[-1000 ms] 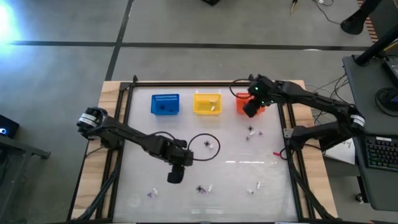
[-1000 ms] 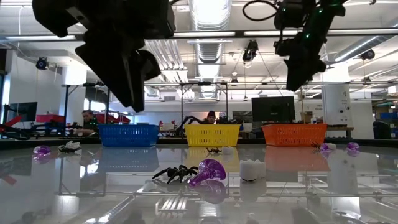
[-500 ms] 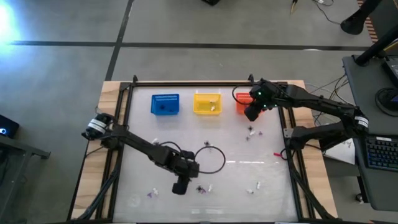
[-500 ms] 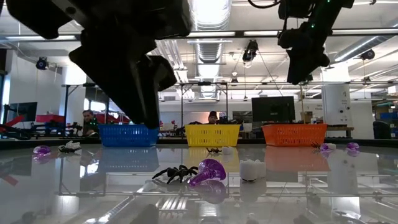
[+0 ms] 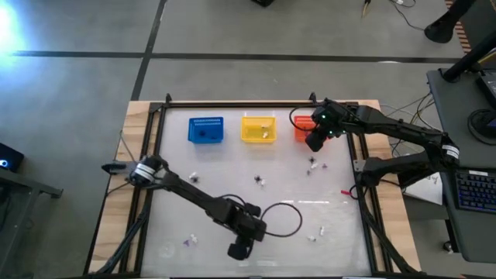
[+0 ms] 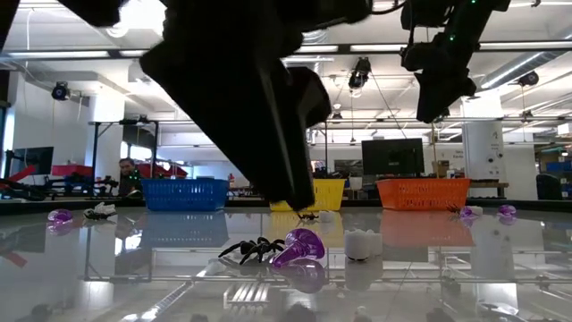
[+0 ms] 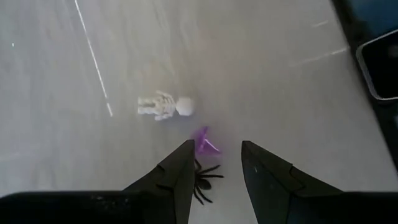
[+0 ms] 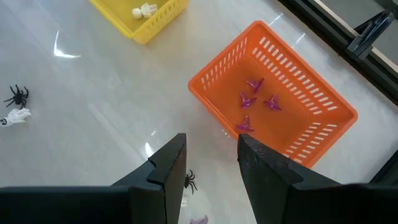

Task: Sort Halloween decoration
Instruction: Put the purple witch hat toy into the orange basket

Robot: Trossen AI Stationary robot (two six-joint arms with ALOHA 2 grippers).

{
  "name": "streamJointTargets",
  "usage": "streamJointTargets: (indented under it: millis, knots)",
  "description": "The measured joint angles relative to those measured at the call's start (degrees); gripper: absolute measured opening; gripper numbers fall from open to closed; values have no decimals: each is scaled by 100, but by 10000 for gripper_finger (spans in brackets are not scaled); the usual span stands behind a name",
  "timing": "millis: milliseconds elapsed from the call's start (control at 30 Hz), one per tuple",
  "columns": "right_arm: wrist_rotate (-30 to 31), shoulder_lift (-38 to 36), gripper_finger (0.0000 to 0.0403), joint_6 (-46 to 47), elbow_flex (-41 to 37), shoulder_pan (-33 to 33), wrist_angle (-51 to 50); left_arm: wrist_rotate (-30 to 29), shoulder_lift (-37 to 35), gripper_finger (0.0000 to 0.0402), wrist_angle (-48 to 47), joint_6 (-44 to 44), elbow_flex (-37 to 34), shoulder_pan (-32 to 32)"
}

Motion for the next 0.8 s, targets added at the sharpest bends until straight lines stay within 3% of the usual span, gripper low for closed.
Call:
streamJointTargets:
  millis: [200, 533, 800]
  knots:
    - [-9, 0, 137, 0, 0, 0, -75, -12, 365, 114, -465, 98, 533, 4]
    - [-149, -13, 137, 20, 0, 13, -282, -15, 447, 111, -541, 159, 552, 8]
    - [-146, -13, 137, 72, 0, 13, -277, -19, 447, 47, -477, 393, 531, 53]
